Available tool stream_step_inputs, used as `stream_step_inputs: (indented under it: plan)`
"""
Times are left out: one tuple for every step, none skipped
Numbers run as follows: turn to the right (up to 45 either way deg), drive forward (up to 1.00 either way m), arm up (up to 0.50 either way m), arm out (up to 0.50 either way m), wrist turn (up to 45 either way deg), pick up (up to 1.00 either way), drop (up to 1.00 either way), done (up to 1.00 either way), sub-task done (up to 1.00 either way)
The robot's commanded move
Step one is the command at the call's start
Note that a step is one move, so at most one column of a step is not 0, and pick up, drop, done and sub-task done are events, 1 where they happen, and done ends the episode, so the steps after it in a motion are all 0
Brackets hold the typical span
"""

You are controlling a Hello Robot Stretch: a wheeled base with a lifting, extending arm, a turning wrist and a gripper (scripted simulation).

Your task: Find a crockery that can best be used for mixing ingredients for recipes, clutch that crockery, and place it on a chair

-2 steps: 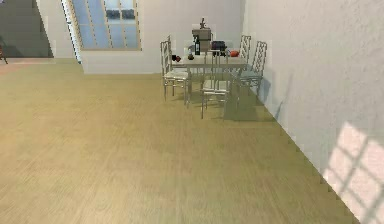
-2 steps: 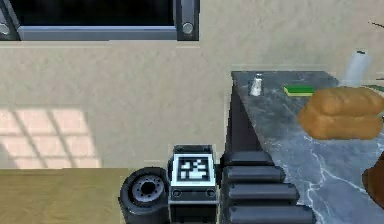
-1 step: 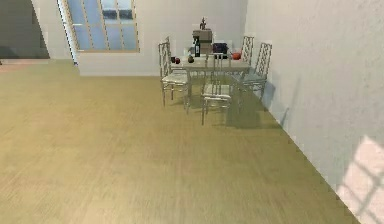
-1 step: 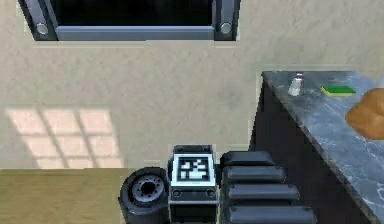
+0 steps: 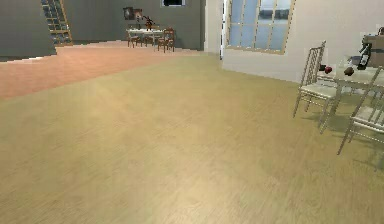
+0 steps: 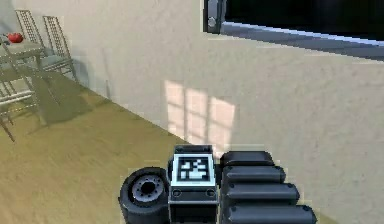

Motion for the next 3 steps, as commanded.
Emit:
stream_step_inputs:
  plan:
    - [0.0, 1.00, 0.00, 0.00, 0.0, 0.00, 0.00, 0.00, 0.00]
    - [0.0, 1.00, 0.00, 0.00, 0.0, 0.00, 0.00, 0.00, 0.00]
    - [0.0, 1.00, 0.00, 0.00, 0.0, 0.00, 0.00, 0.00, 0.00]
